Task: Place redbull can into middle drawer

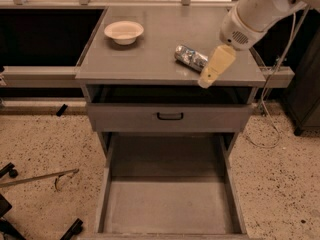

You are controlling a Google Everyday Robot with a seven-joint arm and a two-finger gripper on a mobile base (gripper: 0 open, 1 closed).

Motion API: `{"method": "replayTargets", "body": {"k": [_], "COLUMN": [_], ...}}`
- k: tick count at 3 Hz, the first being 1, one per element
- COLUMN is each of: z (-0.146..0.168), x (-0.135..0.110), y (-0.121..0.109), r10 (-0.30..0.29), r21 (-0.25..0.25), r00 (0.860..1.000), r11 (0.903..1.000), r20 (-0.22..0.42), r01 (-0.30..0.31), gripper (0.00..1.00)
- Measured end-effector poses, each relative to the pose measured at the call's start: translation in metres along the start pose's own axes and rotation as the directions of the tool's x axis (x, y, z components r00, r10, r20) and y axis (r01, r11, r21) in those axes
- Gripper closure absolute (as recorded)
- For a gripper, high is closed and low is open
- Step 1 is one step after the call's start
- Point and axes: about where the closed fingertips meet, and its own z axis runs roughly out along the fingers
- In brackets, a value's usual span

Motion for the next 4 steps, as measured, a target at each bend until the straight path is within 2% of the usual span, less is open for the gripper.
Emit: {"method": "replayTargets", "body": {"k": [1,2,3,4], "z": [0.03,0.064,0.088,0.103], "x": [-0.025,-0.045,-0.041,-0.026], "y": [-0.036,-0.061,-0.08,-0.093], "r10": [0.028,0.054,0.11,0.167], "r21": [-0.013,-0.021,-0.015,-0.006], "r00": [0.999,0.997,0.993,0.986], "r11": [0.9995,0.9984,0.9939,0.986], "r20": [0.038,0.056,0.041,0.02], "r01": [-0.027,-0.053,-0.109,-0.167], "gripper": [0.0,0.0,0.0,0.0]}}
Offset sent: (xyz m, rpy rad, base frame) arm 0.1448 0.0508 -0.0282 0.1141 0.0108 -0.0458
